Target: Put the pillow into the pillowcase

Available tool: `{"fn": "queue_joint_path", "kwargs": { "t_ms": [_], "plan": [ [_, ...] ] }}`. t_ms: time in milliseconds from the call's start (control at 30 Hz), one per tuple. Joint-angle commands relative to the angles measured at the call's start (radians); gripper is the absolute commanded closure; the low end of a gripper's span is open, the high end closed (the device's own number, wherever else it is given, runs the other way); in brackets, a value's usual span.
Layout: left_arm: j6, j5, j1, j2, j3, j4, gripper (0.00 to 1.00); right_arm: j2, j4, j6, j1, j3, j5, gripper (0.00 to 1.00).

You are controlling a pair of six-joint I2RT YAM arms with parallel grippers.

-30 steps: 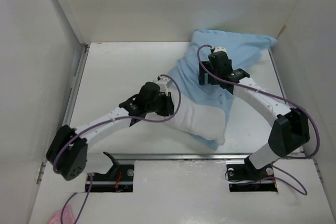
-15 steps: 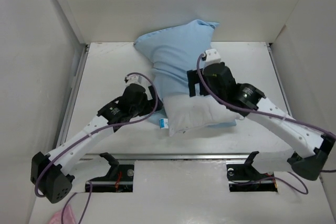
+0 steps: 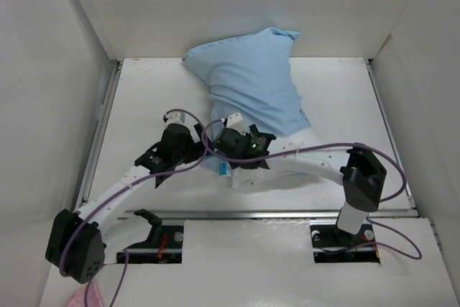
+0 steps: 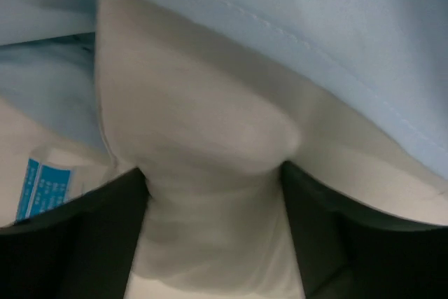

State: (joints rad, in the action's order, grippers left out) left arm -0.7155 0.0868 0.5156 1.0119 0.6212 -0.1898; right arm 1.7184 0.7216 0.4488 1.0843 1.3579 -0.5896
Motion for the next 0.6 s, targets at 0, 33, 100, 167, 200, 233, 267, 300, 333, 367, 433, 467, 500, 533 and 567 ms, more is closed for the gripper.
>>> {"fn": "queue_joint_path", "kwargs": {
  "t_ms": [0,33,100,167,200,233,267,300,333,367,433,467,500,533,567],
  "plan": [
    [0.094,-0.117,-0.002,0.002,-0.043,0.260,0.00,0.042,0.073,0.148,0.000,0.045,-0.142,0.23],
    [0.140,-0.148,-0.002,0.002,-0.064,0.292,0.00,0.058,0.073,0.160,0.000,0.055,-0.162,0.35],
    [0.181,-0.171,-0.002,0.028,-0.080,0.378,0.00,0.067,0.073,0.179,0.000,0.055,-0.186,0.68],
    [0.227,-0.171,-0.002,0.054,-0.080,0.414,0.00,0.037,0.029,0.168,0.000,0.046,-0.187,0.83],
    [0.250,-0.186,-0.002,0.086,-0.092,0.444,0.03,0.037,0.029,0.168,0.000,0.046,-0.187,0.92],
    [0.264,-0.186,-0.002,0.102,-0.101,0.520,0.03,0.021,0.019,0.168,0.000,0.046,-0.187,1.00],
    [0.274,-0.186,-0.002,0.122,-0.101,0.541,0.09,0.011,0.019,0.157,0.000,0.046,-0.187,1.00],
    [0.303,-0.170,-0.002,0.170,-0.101,0.541,0.14,0.010,0.019,0.157,0.000,0.046,-0.187,1.00],
    [0.303,-0.154,-0.002,0.195,-0.078,0.503,0.17,-0.003,0.019,0.157,0.000,0.046,-0.187,1.00],
    [0.329,-0.154,-0.002,0.218,-0.068,0.503,0.21,-0.019,0.019,0.157,0.000,0.046,-0.187,1.00],
    [0.338,-0.182,-0.002,0.267,-0.067,0.516,0.27,-0.031,0.019,0.157,0.000,0.056,-0.187,1.00],
    [0.338,-0.196,0.007,0.283,-0.067,0.544,0.29,-0.031,0.019,0.157,0.000,0.056,-0.187,1.00],
    [0.323,-0.167,0.008,0.296,-0.067,0.553,0.29,-0.045,0.009,0.145,0.000,0.056,-0.187,1.00],
    [0.323,-0.167,0.008,0.330,-0.057,0.569,0.30,-0.058,0.009,0.145,0.000,0.056,-0.178,1.00],
    [0.323,-0.167,0.008,0.349,-0.057,0.591,0.32,-0.059,-0.008,0.131,0.000,0.056,-0.164,1.00]
  ]
}}
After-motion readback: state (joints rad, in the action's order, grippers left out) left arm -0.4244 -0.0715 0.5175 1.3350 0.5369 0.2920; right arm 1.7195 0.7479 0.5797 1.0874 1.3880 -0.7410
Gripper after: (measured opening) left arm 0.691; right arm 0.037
